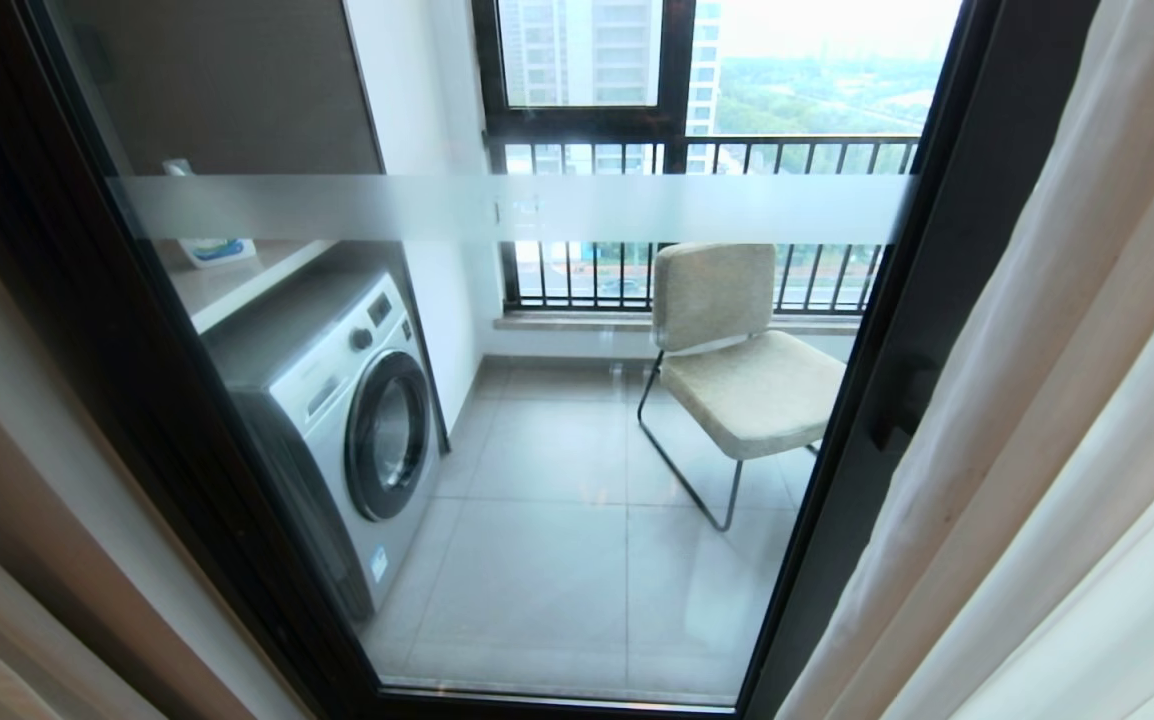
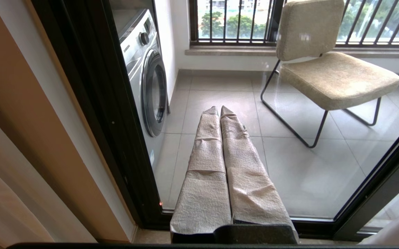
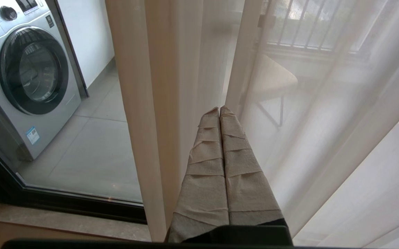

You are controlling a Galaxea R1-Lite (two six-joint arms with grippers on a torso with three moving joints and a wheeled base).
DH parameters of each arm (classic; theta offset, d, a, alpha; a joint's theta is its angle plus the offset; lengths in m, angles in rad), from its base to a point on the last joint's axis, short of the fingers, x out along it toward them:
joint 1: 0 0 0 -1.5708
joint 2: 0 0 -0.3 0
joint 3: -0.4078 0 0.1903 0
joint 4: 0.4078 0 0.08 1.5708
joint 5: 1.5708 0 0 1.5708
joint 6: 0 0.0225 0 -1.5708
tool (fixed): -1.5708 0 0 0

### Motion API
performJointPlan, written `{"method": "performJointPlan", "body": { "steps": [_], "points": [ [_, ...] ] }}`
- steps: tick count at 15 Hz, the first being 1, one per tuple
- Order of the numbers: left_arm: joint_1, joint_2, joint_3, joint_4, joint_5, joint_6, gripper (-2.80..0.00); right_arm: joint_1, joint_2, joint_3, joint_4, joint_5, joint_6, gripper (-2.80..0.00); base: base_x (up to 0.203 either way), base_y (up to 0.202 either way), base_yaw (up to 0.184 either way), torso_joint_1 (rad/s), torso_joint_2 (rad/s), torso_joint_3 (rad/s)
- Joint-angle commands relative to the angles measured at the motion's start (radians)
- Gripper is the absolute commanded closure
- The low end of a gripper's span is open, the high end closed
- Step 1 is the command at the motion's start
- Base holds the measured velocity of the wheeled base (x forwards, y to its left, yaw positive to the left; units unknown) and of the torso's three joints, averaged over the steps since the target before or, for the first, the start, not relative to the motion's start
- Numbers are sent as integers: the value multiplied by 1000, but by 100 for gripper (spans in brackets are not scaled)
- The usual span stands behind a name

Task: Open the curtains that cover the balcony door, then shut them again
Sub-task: Pull the inner curtains open on both sides

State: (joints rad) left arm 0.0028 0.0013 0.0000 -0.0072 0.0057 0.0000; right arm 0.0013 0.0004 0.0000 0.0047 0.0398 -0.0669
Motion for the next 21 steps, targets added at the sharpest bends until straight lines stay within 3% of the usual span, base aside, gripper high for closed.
{"method": "performJointPlan", "body": {
  "steps": [1,8,9,14,15,21],
  "points": [
    [0,0,0,0,0,0,0,2,0,0,1,3,-7,0,0,0,0,0,0,0],
    [0,0,0,0,0,0,0,1,0,0,-42,7,-41,0,0,0,0,0,0,0],
    [0,0,0,0,0,0,0,1,0,-5,-80,33,-28,0,0,0,0,0,0,0],
    [0,0,0,0,0,0,0,0,4,-143,-118,396,-23,0,0,0,0,0,0,0],
    [0,0,0,0,0,0,0,0,18,-185,-106,438,-23,0,0,0,0,0,0,0],
    [0,0,0,0,0,0,0,7,304,-406,-122,464,-22,0,0,0,0,0,0,0]
  ]
}}
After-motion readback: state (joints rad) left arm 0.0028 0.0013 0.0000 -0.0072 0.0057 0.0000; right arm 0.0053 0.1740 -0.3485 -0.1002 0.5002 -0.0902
